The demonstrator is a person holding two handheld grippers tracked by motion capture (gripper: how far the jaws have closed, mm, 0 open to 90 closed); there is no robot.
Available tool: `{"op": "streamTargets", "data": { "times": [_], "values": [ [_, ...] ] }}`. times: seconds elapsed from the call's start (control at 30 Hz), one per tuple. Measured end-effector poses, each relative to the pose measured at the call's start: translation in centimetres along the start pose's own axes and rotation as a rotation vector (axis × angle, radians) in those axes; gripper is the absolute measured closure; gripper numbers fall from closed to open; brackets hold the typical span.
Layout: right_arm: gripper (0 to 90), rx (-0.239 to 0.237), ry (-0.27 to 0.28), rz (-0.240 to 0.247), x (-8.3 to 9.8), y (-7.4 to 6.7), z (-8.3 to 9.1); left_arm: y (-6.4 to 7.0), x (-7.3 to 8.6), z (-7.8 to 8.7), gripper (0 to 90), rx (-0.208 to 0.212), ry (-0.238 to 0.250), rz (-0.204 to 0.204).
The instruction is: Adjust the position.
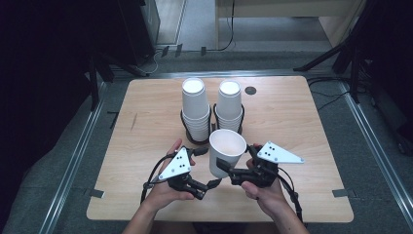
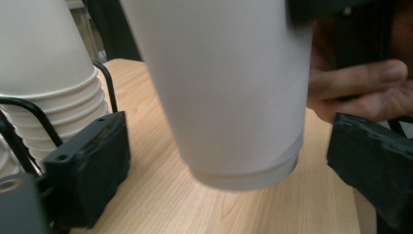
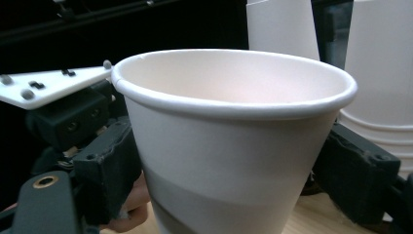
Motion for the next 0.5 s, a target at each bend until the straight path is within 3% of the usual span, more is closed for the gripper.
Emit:
{"op": "streamTargets", "data": {
  "times": [0.07, 0.2, 0.4, 0.5],
  "values": [
    [15.6, 0.014, 0.005, 0.045, 0.1, -0.9, -0.2, 0.3, -0.1, -0.2, 3.2, -0.021, -0.004, -0.014],
    [15.3, 0.013, 0.006, 0.09, 0.1, -1.7, -0.4, 0.4, -0.2, -0.3, 20.5, -0.037, 0.009, -0.028],
    [12.5, 0.013, 0.031, 0.117, 0.1, -2.6, -0.4, 0.6, -0.3, -0.1, 22.7, -0.031, 0.049, -0.038],
    [8.3, 0.031, 0.058, 0.145, -0.2, -2.9, -0.4, 1.0, -0.2, -0.4, 23.1, -0.027, 0.041, -0.062]
  ]
}}
Point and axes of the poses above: each handheld gripper's, and its own axes: z roughly backward along the jaws, x roughly out of its underside, y roughly to its right, the point moved 5 cm from there along -z, roughly forward along the jaws, and after that the axes turned 10 degrees about y, right-handed, at the moved point
